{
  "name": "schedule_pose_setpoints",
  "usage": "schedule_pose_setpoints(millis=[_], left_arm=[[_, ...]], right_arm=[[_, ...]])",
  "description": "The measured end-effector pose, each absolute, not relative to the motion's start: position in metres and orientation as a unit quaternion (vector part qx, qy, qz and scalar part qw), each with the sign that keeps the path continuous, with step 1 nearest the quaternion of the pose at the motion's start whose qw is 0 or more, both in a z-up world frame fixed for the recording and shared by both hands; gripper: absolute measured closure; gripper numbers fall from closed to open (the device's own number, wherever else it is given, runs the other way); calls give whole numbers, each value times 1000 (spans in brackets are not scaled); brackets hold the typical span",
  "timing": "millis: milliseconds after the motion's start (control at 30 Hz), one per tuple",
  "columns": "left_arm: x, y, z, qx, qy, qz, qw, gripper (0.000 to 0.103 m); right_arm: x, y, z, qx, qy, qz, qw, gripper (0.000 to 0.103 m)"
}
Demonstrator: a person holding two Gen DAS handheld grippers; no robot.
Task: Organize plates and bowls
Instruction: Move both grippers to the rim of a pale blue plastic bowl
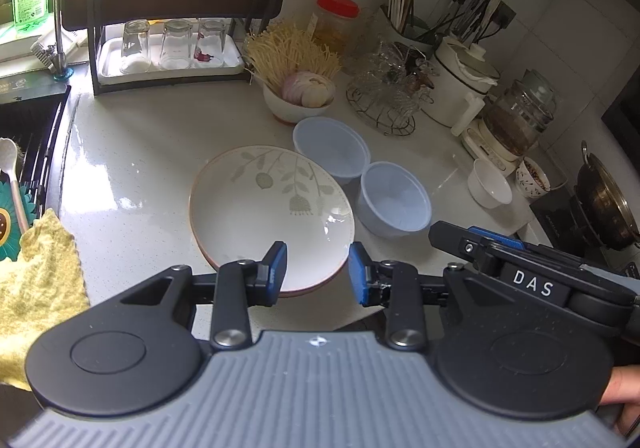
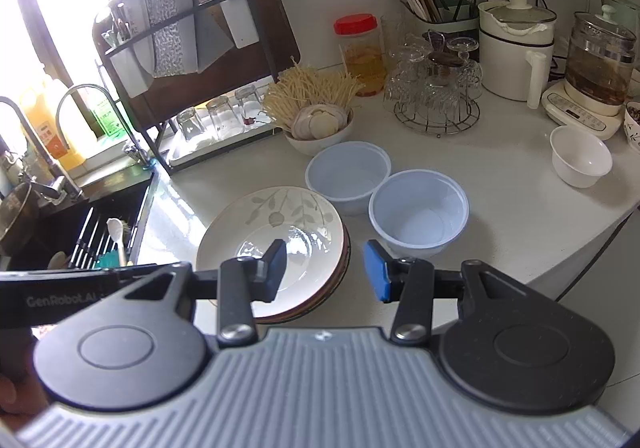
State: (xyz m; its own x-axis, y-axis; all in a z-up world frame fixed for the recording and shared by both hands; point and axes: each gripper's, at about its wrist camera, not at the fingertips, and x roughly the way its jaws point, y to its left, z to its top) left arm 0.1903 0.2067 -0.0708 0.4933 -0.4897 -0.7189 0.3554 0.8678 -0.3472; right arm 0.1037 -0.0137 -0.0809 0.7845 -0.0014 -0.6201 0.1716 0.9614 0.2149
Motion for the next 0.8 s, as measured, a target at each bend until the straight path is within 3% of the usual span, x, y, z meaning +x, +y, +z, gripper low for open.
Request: schedule_pose_setpoints(millis=[800], left_arm=[[280, 71, -101, -83, 471, -223, 849, 62]], right_arm=[[159, -146, -112, 156, 357, -49, 920, 57]])
